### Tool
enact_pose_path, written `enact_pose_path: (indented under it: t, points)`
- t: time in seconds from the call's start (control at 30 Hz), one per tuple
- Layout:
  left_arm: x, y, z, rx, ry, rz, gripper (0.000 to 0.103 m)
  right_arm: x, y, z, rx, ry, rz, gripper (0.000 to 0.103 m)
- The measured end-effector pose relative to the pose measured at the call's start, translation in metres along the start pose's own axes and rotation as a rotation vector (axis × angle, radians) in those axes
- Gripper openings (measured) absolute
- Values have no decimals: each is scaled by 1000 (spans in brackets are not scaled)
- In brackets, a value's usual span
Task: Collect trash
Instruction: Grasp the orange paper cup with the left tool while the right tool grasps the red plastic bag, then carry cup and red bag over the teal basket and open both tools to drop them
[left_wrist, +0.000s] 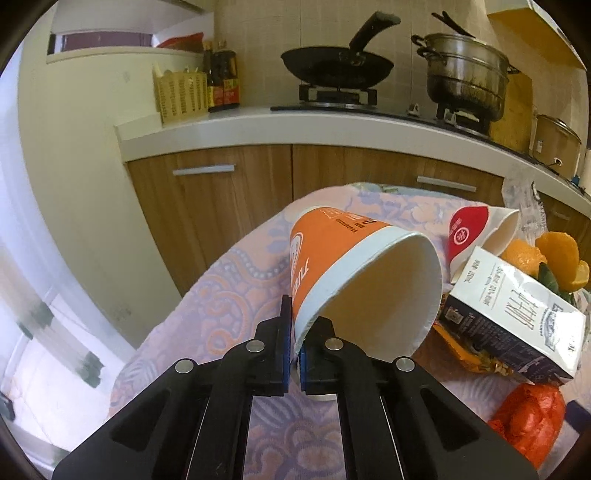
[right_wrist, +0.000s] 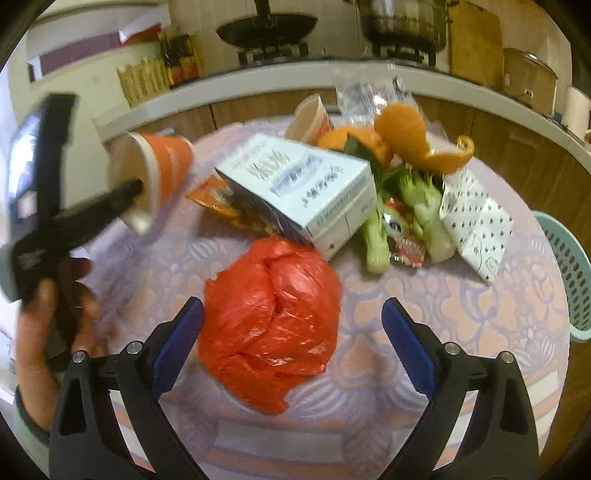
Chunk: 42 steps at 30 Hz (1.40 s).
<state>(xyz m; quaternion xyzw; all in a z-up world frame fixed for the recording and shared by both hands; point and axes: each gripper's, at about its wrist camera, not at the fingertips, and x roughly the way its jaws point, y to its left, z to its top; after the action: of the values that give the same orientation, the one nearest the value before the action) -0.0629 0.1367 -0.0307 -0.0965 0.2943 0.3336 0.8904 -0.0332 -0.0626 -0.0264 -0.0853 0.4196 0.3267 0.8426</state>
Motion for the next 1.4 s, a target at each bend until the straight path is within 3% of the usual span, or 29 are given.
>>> enact_pose_path:
  t: [0.07,0.1,0.13,0.23,0.57,0.67,0.87,1.1,1.3,1.4]
  points:
    - [-6,0,1,-5,-9,-13,1,3,-1,0,14,17,39,87]
    - [-9,0,1,-9,-12,-18,1,1,-2,0,17,11,53,80]
    - [-11,1,2,-12,-16,-22,1,-1,-2,-1,14,11,84,65]
    - [-21,1,5,-21,-32,-32,1,-8,3,-4,-13,1,103,53]
    - [-75,-14,21,-17,-130,-107,1,-56,-3,-3,-43,-118,149,47]
    - [-91,-30,28,4,-160,-148,1,-74,-19,5,-29,-174,121,47]
    - [-109,-88,37,72,-175,-254,1,-102,-85,20,52,-272,-13,47]
    - [-104,-196,37,227,-48,-447,1,-116,-191,26,184,-323,-180,47]
    - [-98,-308,23,389,20,-532,1,-115,-276,15,301,-312,-296,47]
    - [-84,-343,18,429,77,-581,1,-105,-325,5,379,-277,-358,47]
